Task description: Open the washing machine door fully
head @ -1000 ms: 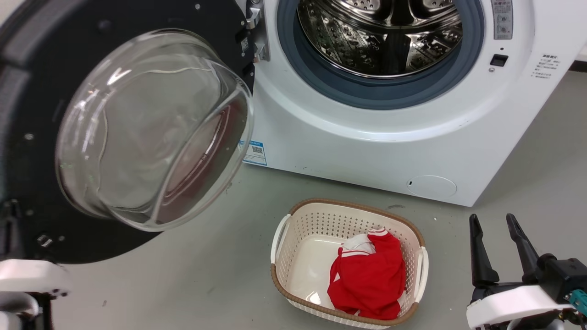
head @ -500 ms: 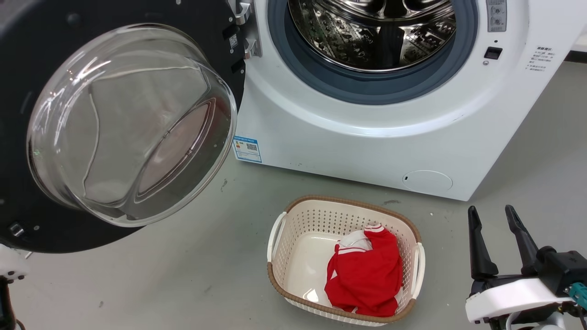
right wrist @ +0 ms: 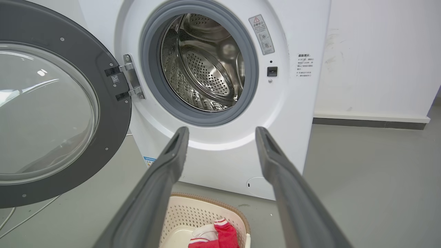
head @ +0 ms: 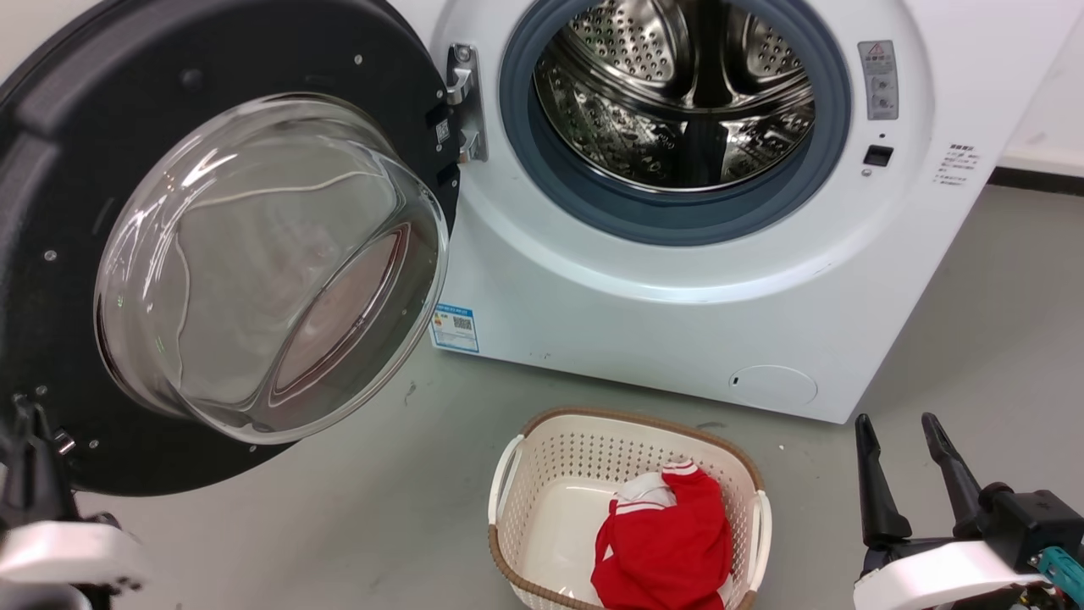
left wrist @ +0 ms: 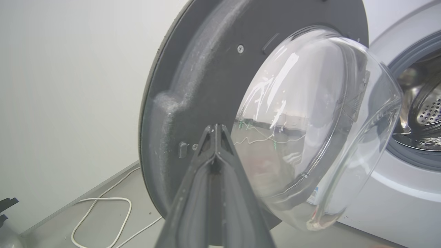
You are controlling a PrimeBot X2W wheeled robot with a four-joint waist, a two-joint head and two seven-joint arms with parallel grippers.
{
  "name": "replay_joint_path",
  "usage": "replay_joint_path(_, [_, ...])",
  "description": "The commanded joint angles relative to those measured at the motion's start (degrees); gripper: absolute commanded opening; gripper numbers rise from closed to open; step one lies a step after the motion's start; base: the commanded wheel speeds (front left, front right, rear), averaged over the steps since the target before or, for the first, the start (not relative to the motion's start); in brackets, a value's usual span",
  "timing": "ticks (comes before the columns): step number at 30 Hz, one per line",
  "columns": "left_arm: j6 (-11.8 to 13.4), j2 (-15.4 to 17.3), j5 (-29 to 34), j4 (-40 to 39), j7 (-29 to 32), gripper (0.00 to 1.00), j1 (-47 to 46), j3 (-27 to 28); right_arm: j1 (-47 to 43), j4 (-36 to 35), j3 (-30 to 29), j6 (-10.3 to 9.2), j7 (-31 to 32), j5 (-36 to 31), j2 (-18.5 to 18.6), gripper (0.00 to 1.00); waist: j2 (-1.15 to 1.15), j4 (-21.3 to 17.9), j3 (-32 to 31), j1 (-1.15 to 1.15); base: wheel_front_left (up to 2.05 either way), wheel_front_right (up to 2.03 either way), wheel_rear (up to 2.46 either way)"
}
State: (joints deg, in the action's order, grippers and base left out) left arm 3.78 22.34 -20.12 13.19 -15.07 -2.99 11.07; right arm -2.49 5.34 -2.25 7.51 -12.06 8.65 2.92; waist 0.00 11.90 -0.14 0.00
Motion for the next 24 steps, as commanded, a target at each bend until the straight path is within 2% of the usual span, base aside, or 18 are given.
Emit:
replay_joint_path(1, [0.44, -1.32, 0.69, -2.06, -0.13, 0.00, 1.98, -1.02, -0.30, -0.17, 0.14, -0.03, -0.21, 0.35, -0.09, 1.00, 0.00, -0.63, -0.83, 0.00, 0.00, 0.00, 0.00])
replay_joint_path(8, [1.33, -6.38, 2.95, -9.05, 0.75, 0.00, 7.46, -7.13, -1.11, -0.83, 0.28, -0.04, 0.43, -0.69, -0.09, 1.00, 0.00, -2.25, -2.06, 0.00, 0.00, 0.00, 0.00])
replay_joint_path(12, [0.70, -7.35, 4.36, -11.46, 1.29, 0.00, 7.47, -10.33, -1.20, -1.43, 0.25, -0.04, 0.94, -1.40, -0.09, 1.00, 0.00, -3.34, -2.52, 0.00, 0.00, 0.00, 0.00])
replay_joint_path(13, [0.38, -7.71, 4.68, -11.98, 1.31, 0.09, 6.96, -11.25, -1.24, -1.72, 0.12, -0.04, 1.07, -1.74, -0.08, 1.00, 0.00, -3.63, -2.57, 0.00, 0.00, 0.00, 0.00])
replay_joint_path(15, [-0.17, -7.99, 5.23, -12.63, 1.37, 0.44, 5.85, -12.95, -1.23, -2.20, -0.03, -0.04, 1.33, -1.96, -0.09, 1.00, 0.00, -4.25, -2.68, 0.00, 0.00, 0.00, 0.00])
replay_joint_path(16, [-0.43, -8.21, 5.49, -12.82, 1.29, 0.84, 5.17, -13.67, -1.14, -2.61, -0.30, -0.04, 1.35, -2.41, -0.08, 1.00, 0.00, -4.52, -2.64, 0.00, 0.00, 0.00, 0.00])
replay_joint_path(17, [-0.66, -8.37, 6.04, -12.77, 1.20, 1.00, 4.55, -14.44, -1.03, -2.82, -0.36, -0.04, 1.59, -2.57, -0.08, 1.00, 0.00, -4.81, -2.66, 0.00, 0.00, 0.00, 0.00])
replay_joint_path(24, [-1.26, -10.01, 8.21, -11.19, 0.42, 1.00, -0.01, -18.12, -0.53, -5.87, -1.08, -0.04, 2.93, -4.69, -0.09, 1.00, 0.00, -7.39, -2.67, 0.00, 0.00, 0.00, 0.00])
